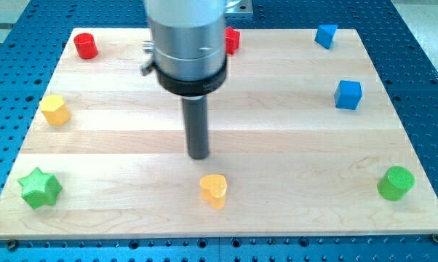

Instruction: Place the arm top of the green circle

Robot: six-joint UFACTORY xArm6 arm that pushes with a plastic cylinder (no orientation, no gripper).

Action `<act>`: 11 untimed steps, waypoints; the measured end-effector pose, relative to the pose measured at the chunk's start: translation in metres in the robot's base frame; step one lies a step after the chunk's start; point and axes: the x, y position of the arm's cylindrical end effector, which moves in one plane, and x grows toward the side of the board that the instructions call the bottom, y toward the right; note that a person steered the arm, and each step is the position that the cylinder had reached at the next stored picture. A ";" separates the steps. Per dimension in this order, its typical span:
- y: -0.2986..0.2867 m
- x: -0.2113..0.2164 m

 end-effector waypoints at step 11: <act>0.316 0.023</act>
